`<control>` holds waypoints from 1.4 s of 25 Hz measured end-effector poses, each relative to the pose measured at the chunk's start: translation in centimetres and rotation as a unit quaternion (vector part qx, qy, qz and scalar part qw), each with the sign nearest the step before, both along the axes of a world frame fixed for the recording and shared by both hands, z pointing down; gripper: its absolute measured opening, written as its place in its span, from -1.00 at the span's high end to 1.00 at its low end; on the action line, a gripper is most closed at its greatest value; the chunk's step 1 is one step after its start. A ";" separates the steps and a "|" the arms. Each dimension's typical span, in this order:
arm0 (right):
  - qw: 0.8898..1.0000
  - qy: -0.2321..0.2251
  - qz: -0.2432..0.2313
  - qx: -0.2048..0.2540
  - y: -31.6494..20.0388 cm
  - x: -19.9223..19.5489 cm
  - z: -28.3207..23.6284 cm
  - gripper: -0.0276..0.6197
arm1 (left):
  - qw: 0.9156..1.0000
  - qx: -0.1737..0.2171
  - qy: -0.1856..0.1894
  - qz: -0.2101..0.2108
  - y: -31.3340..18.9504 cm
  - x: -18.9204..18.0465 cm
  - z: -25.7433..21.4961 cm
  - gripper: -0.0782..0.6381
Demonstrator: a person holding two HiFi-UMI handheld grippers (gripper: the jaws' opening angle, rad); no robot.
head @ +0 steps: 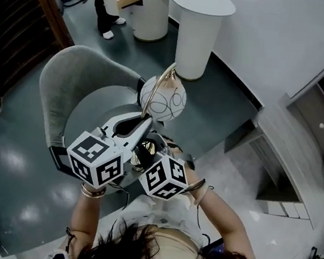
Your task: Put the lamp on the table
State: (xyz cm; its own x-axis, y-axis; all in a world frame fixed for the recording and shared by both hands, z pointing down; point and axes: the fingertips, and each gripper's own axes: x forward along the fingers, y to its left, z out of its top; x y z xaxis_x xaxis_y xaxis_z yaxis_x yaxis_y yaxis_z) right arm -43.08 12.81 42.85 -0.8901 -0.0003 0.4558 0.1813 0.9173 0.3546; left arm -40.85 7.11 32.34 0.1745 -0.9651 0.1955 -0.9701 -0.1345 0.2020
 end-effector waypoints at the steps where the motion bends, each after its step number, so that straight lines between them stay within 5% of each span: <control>1: 1.000 0.000 0.003 0.000 -0.4 0.5 0.0 0.75 | 1.000 0.000 0.003 0.003 -0.4 0.5 0.0 0.68; 23: 0.997 0.005 0.081 -0.004 -11.9 13.0 0.8 0.76 | 0.997 0.000 0.008 0.083 -11.4 13.8 0.7 0.68; 35: 0.996 0.009 0.088 -0.001 -17.3 18.1 0.9 0.76 | 0.997 0.008 0.006 0.082 -16.8 18.9 0.7 0.68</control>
